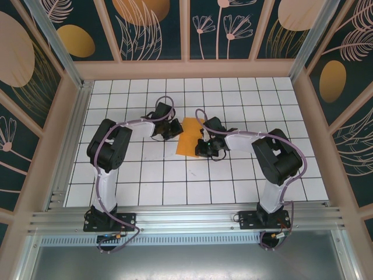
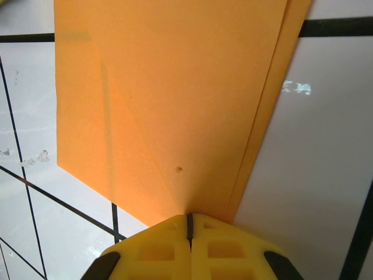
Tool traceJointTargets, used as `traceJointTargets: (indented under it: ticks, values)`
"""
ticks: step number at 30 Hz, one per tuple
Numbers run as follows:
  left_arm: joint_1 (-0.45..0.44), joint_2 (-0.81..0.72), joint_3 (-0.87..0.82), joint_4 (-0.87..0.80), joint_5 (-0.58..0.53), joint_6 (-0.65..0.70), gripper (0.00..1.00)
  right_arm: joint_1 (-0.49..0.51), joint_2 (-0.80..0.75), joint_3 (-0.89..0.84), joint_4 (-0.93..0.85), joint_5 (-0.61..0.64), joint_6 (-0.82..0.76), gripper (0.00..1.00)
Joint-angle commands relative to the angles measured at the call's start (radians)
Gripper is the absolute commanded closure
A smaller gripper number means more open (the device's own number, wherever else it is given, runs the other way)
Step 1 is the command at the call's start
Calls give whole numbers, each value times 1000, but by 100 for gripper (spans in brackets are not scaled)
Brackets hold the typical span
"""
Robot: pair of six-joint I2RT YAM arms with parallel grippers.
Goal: Fold a paper plane with a square sheet of paper (pick it up from the middle)
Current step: Fold the triangle a second time at the center of the table.
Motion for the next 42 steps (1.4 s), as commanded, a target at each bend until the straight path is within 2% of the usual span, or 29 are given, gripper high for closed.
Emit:
traceJointTargets:
  ticks: [1, 3, 7, 11, 14, 16, 20, 30, 37, 42]
  values:
    - [68, 21, 31, -51, -112, 61, 88, -4, 72, -76, -189, 158, -13, 99]
    - [70, -4, 39, -42, -92, 84, 87, -4, 72, -74, -185, 150, -13, 99]
    - [59, -100, -43, 54, 19, 61, 86, -4, 67, -67, -174, 121, -11, 99]
    - [4, -180, -156, 158, 86, 10, 87, -4, 65, -66, -162, 95, -4, 100]
    - [-63, -160, -178, 196, 121, -19, 88, -5, 60, -64, -160, 88, -2, 100]
    - [-98, -136, -174, 201, 119, -30, 90, -5, 61, -64, -163, 88, -4, 100]
    - [-114, -93, -183, 215, 107, -64, 94, -7, 59, -63, -166, 86, -6, 100]
    - [-110, -44, -143, 70, -102, -33, 96, -18, 29, -80, -164, 64, -17, 100]
    - [-111, -18, -164, 85, -31, -56, 97, -31, -90, -23, -50, -112, -12, 100]
    - [-111, -15, -173, 93, -1, -63, 97, -31, -39, 65, -34, -71, 2, 100]
